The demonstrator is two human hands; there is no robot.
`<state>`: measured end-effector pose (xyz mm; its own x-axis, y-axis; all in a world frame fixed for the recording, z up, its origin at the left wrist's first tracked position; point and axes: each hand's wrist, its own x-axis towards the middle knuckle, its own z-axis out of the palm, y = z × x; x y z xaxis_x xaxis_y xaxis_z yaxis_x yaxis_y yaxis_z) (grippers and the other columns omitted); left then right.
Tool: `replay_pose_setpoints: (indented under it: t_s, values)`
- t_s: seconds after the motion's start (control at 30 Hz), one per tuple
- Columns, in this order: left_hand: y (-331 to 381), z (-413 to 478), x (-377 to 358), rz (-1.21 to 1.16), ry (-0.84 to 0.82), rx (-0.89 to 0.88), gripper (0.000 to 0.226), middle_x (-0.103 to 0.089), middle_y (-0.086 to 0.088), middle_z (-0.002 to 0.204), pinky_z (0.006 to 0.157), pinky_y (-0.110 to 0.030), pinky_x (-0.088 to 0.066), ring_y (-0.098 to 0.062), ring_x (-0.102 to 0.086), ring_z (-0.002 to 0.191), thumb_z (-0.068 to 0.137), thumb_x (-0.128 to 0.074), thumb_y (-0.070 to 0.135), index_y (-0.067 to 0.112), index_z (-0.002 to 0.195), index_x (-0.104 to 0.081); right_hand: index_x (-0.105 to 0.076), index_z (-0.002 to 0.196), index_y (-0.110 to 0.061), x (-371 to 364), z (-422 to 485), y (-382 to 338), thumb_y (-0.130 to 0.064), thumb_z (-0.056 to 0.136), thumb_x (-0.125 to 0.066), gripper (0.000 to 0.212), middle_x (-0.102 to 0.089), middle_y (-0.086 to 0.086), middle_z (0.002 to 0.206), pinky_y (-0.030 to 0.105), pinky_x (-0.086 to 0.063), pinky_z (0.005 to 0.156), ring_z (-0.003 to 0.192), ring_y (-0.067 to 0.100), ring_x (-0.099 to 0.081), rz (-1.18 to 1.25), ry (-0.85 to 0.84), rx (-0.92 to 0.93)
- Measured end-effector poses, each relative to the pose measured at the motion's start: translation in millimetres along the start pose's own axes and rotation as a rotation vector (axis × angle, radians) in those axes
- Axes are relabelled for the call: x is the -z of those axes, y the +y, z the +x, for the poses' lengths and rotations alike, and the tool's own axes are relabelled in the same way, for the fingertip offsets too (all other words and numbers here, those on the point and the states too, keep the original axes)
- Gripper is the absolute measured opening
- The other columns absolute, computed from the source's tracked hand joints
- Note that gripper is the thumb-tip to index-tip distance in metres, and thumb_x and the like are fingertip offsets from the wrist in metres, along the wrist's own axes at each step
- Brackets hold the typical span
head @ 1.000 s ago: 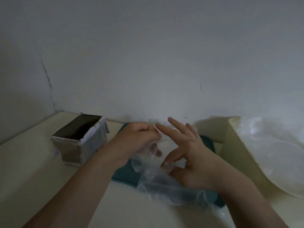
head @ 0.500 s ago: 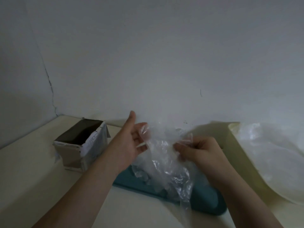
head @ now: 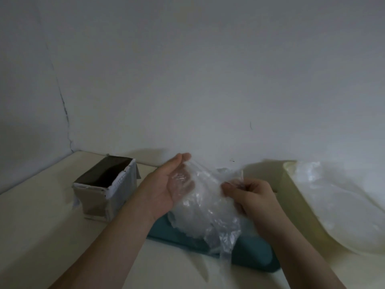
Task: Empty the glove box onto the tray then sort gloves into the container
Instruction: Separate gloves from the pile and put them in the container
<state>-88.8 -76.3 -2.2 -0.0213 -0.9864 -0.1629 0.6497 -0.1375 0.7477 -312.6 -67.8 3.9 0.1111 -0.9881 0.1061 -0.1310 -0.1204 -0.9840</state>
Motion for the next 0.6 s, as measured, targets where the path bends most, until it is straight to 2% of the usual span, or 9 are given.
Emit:
replay_pose_setpoints:
  t_s: [0.1, 0.2, 0.3, 0.37, 0.47, 0.53, 0.6]
  values:
    - [10, -6, -5, 0.013, -0.017, -0.075, 0.028, -0.075, -0.003, 0.101, 0.075, -0.038, -0.062, -0.021, -0.076, 0.090, 0.088, -0.073, 0.036, 0.018, 0.109, -0.079, -0.074, 0.078, 0.005, 3, -8, -12, -0.011, 0.095, -0.071, 0.024, -0.056, -0.005, 0.046, 0.017, -0.038, 0.044, 0.040, 0.010, -0.045, -0.059, 0.108, 0.079]
    - [21, -16, -11, 0.051, 0.035, -0.187, 0.031, -0.077, -0.008, 0.101, 0.069, -0.033, -0.064, -0.022, -0.077, 0.087, 0.085, -0.076, 0.037, 0.020, 0.110, -0.073, -0.073, 0.079, 0.004, 13, -20, -29, -0.014, 0.097, -0.069, 0.026, -0.057, -0.006, 0.045, 0.017, -0.039, 0.043, 0.039, 0.010, -0.045, -0.082, 0.148, 0.103]
    - [26, -22, -19, 0.104, 0.115, -0.268, 0.018, -0.077, -0.010, 0.102, 0.064, -0.027, -0.063, -0.020, -0.076, 0.077, 0.097, -0.069, 0.034, 0.022, 0.111, -0.069, -0.076, 0.078, -0.007, 26, -33, -50, -0.025, 0.096, -0.070, 0.026, -0.068, -0.004, 0.057, 0.022, -0.046, 0.049, 0.047, 0.012, -0.054, -0.148, 0.146, 0.130]
    - [23, -26, -33, 0.169, 0.125, -0.266, 0.017, -0.077, -0.015, 0.104, 0.061, -0.028, -0.060, -0.023, -0.076, 0.076, 0.099, -0.068, 0.033, 0.021, 0.111, -0.068, -0.076, 0.079, -0.009, 41, -40, -66, -0.030, 0.096, -0.071, 0.028, -0.073, -0.002, 0.064, 0.022, -0.048, 0.049, 0.049, 0.011, -0.057, -0.146, 0.136, 0.118]
    - [11, -32, -63, 0.242, 0.091, -0.247, 0.026, -0.074, -0.025, 0.103, 0.060, -0.034, -0.060, -0.034, -0.074, 0.079, 0.097, -0.072, 0.028, 0.013, 0.117, -0.066, -0.076, 0.084, -0.006, 75, -48, -87, -0.033, 0.096, -0.071, 0.030, -0.076, 0.004, 0.072, 0.020, -0.042, 0.041, 0.041, 0.007, -0.051, -0.129, 0.116, 0.094]
    - [-2, -38, -87, 0.352, 0.088, -0.256, 0.024, -0.075, -0.023, 0.098, 0.061, -0.037, -0.061, -0.036, -0.075, 0.081, 0.099, -0.070, 0.027, 0.011, 0.116, -0.068, -0.075, 0.090, -0.008, 109, -54, -98, -0.034, 0.098, -0.068, 0.029, -0.078, 0.007, 0.079, 0.021, -0.038, 0.037, 0.039, 0.009, -0.046, -0.186, 0.133, 0.087]
    - [-11, -46, -106, 0.494, 0.080, -0.272, 0.020, -0.078, -0.019, 0.097, 0.062, -0.037, -0.061, -0.036, -0.078, 0.085, 0.101, -0.068, 0.032, 0.014, 0.109, -0.073, -0.075, 0.093, -0.011, 142, -58, -104, -0.035, 0.099, -0.066, 0.027, -0.079, 0.004, 0.081, 0.024, -0.042, 0.040, 0.042, 0.011, -0.046, -0.318, 0.155, 0.082]
